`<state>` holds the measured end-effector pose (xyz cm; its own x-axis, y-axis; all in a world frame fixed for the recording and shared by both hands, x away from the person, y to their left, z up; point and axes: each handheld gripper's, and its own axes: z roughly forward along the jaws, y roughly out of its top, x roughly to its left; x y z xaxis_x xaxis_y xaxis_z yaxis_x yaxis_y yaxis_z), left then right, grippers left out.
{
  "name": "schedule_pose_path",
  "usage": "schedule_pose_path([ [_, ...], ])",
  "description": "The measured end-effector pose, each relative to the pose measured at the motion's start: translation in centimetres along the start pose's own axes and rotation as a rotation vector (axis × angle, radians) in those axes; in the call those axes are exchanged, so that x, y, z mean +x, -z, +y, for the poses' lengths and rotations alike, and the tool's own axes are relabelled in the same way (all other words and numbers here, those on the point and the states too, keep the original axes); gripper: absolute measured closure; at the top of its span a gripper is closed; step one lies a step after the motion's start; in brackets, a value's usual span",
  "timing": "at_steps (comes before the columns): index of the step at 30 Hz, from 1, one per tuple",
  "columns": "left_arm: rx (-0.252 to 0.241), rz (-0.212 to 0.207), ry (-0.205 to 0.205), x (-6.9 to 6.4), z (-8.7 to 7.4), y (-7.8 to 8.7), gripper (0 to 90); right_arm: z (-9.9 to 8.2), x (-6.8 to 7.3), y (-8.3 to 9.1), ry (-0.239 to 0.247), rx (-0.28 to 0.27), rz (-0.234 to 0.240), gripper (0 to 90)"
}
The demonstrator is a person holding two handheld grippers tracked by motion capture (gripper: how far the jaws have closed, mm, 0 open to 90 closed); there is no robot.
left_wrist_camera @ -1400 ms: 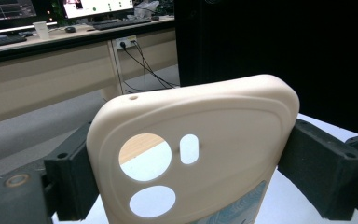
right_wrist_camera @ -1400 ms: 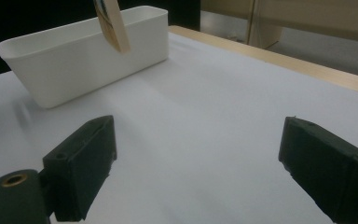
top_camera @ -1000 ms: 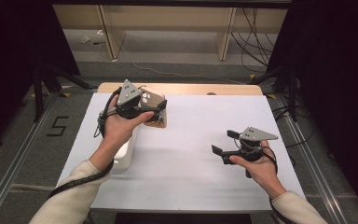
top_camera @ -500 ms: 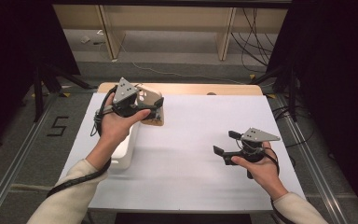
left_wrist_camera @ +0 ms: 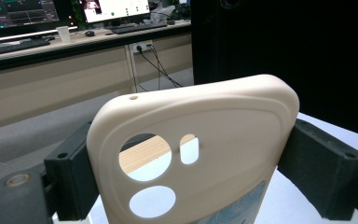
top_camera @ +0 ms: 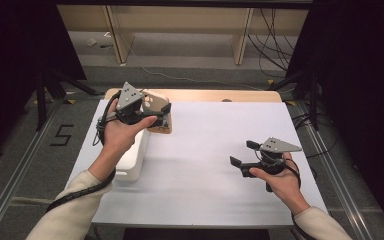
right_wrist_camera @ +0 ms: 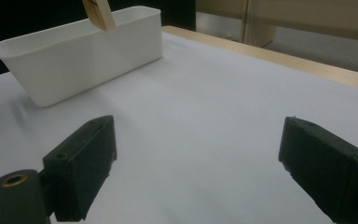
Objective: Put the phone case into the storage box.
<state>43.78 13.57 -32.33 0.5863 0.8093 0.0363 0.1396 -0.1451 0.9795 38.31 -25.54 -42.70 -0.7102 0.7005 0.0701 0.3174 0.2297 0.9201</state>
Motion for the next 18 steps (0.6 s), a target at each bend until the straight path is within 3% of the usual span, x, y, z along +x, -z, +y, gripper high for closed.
schedule_pose_path([
  [18,0.002,0.033,0.006,1.3,-0.1,0.8,13.2,-0.1,-0.1,0.1,-0.005,0.007,0.001,12.0],
])
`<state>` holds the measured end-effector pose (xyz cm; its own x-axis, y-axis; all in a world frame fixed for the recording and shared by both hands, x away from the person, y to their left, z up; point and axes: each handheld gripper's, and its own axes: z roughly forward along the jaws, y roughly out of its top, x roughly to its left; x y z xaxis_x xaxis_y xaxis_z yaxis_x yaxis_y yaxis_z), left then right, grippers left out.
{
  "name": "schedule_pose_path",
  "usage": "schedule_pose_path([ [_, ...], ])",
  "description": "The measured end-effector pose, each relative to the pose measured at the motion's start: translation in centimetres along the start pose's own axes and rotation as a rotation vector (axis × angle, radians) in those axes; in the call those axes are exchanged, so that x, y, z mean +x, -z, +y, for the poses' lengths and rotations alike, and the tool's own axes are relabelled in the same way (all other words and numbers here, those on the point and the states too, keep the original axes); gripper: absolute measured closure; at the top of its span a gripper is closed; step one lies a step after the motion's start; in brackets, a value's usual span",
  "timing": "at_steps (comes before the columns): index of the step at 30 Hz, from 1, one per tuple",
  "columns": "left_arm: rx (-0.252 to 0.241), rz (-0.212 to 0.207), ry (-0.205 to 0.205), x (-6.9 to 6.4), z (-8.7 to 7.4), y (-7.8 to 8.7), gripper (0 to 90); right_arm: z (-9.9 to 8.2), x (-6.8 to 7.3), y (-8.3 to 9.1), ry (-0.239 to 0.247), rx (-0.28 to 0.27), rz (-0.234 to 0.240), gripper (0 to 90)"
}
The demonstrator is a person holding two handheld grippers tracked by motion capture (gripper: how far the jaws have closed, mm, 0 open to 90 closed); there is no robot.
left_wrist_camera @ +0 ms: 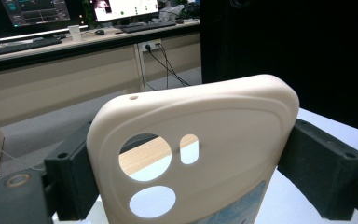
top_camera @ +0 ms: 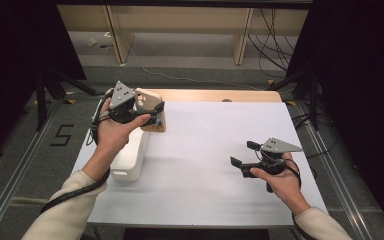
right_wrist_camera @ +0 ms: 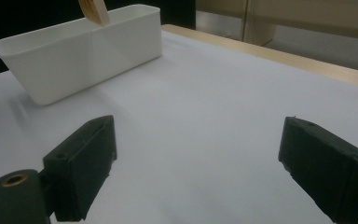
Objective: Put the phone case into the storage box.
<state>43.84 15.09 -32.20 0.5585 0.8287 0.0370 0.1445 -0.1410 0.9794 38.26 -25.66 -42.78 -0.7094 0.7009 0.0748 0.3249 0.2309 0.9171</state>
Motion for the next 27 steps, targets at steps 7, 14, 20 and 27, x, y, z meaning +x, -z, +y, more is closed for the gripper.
schedule_pose_path([
  [7,0.002,0.012,-0.003,0.5,0.0,0.3,13.1,0.0,0.0,0.0,-0.001,-0.004,-0.001,12.0],
  [14,0.003,0.025,-0.005,1.0,0.0,0.6,13.2,0.0,0.0,0.0,-0.001,-0.001,-0.003,12.0],
  [20,0.005,0.035,-0.005,1.5,-0.1,0.8,13.2,0.0,0.0,0.0,0.0,0.0,-0.003,12.0],
  [27,0.006,0.046,0.0,1.9,-0.1,0.9,13.1,0.0,0.0,0.0,0.0,0.003,-0.002,12.0],
])
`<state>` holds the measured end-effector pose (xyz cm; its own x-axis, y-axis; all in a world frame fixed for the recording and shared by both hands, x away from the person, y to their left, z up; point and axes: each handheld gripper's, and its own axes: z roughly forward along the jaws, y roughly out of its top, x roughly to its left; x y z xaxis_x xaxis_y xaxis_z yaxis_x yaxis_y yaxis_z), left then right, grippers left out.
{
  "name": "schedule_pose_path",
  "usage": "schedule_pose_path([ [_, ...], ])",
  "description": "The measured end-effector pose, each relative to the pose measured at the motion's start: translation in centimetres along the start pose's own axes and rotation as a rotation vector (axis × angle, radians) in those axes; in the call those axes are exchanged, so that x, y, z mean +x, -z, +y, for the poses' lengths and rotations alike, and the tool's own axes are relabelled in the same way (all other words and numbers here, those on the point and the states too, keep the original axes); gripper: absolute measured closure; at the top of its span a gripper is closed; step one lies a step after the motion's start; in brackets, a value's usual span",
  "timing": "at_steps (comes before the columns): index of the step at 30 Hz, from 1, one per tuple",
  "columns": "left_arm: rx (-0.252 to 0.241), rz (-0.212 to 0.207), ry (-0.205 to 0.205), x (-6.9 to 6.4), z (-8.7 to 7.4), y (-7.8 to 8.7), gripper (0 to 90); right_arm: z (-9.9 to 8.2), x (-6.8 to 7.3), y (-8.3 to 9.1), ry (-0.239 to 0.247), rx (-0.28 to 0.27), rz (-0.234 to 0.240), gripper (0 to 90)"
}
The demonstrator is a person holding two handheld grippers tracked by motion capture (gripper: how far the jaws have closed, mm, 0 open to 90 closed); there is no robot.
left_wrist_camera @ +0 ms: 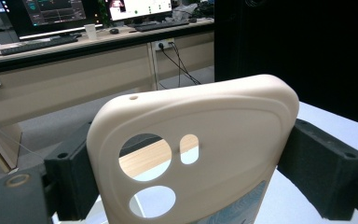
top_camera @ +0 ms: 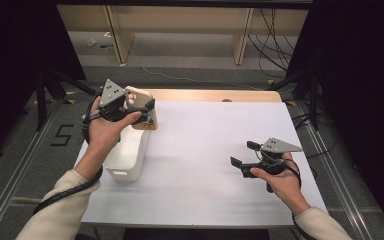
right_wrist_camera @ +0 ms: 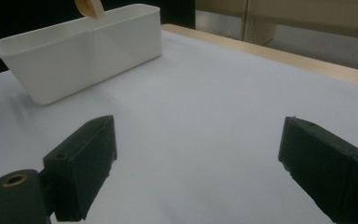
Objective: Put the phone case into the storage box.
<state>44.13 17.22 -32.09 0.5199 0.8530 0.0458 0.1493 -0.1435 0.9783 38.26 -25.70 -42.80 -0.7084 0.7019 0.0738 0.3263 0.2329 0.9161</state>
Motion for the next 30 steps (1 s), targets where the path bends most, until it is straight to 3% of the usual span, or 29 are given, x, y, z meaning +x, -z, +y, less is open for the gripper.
schedule_pose_path([
  [30,0.01,0.038,0.012,1.7,-0.4,0.1,13.1,0.0,0.0,0.0,-0.002,0.002,-0.001,12.3],
])
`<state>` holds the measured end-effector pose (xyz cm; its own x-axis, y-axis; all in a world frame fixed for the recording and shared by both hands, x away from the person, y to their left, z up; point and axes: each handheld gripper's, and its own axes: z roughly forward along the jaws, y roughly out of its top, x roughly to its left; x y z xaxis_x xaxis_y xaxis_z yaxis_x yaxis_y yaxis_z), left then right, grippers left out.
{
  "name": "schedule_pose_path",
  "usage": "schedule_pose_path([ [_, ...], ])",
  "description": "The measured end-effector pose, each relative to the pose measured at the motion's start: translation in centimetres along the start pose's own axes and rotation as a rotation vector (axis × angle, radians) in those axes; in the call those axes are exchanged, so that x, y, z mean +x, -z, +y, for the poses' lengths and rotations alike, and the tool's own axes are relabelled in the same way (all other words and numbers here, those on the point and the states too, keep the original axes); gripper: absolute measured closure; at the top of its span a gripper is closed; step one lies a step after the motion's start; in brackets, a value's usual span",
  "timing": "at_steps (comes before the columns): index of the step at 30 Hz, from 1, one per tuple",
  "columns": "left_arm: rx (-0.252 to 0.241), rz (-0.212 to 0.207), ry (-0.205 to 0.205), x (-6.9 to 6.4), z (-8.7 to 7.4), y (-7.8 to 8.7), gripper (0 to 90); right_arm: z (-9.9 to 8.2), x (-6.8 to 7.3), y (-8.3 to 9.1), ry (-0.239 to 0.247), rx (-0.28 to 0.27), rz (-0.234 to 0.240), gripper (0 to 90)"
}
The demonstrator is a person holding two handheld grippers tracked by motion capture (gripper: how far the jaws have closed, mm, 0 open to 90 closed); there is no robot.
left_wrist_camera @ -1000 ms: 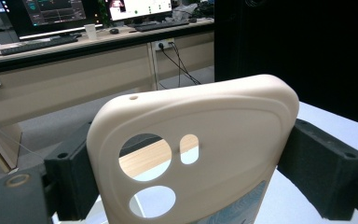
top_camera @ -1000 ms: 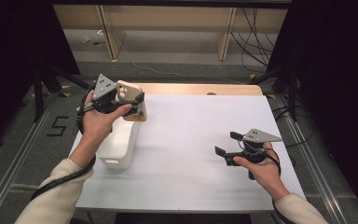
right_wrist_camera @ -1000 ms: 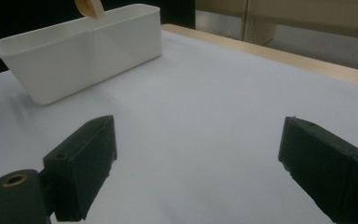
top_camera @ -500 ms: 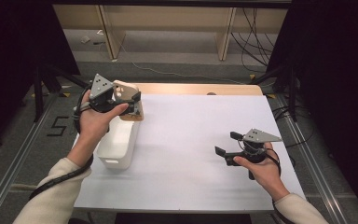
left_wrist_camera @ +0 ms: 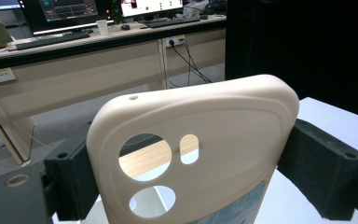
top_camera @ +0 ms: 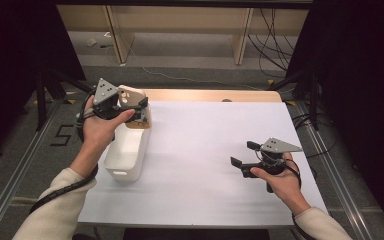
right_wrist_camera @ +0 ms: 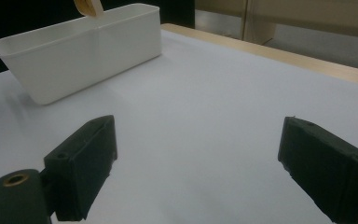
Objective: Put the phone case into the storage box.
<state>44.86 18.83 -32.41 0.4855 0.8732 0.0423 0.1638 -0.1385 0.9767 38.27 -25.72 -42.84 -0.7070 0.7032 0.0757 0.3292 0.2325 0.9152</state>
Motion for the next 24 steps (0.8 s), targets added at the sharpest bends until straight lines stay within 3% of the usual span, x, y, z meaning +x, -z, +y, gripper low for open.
schedule_pose_path([
  [24,0.01,0.02,0.01,1.1,-0.5,-0.3,13.0,0.0,0.0,0.0,0.001,-0.004,0.003,12.5],
])
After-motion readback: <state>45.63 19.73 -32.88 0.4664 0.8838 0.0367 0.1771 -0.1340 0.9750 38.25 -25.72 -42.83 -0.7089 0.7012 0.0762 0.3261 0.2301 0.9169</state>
